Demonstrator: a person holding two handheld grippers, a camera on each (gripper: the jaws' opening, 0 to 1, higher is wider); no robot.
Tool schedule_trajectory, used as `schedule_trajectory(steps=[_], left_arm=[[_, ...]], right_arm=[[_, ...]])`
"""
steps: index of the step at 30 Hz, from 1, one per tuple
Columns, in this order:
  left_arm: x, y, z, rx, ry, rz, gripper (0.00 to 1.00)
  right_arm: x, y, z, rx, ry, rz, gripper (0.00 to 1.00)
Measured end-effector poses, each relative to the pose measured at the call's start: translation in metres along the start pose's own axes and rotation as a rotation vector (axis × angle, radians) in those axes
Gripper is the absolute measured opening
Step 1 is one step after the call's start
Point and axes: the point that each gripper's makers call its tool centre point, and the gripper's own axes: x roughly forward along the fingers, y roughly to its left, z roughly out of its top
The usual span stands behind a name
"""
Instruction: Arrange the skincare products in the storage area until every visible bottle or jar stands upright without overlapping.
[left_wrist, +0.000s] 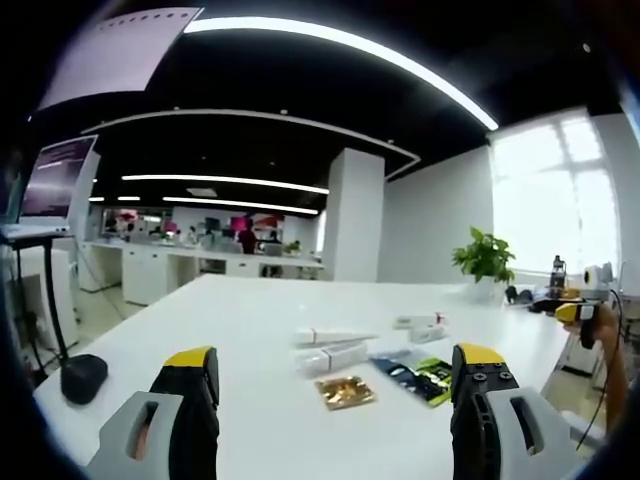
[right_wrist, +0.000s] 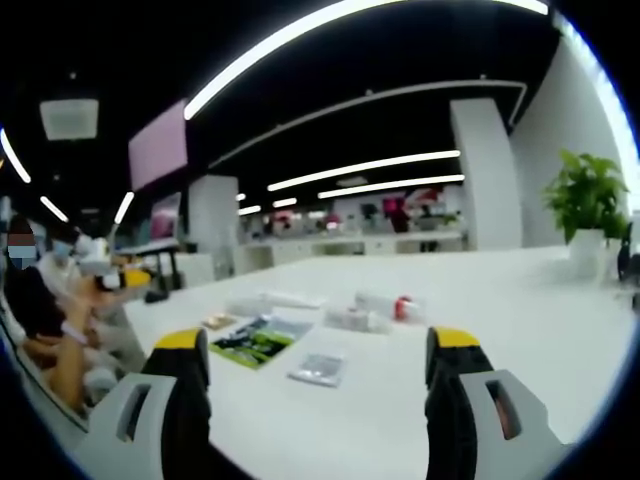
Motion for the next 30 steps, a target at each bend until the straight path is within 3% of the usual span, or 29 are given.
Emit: schedule_trajectory(steps=[30], left_arm=[[0.0007, 0.0017, 0.0016, -0.003, -0.001, 0.003, 0.99]], right_arm=[[0.0034, 0.0016, -0.0035, 0.004, 0.013, 0.007, 0.88]])
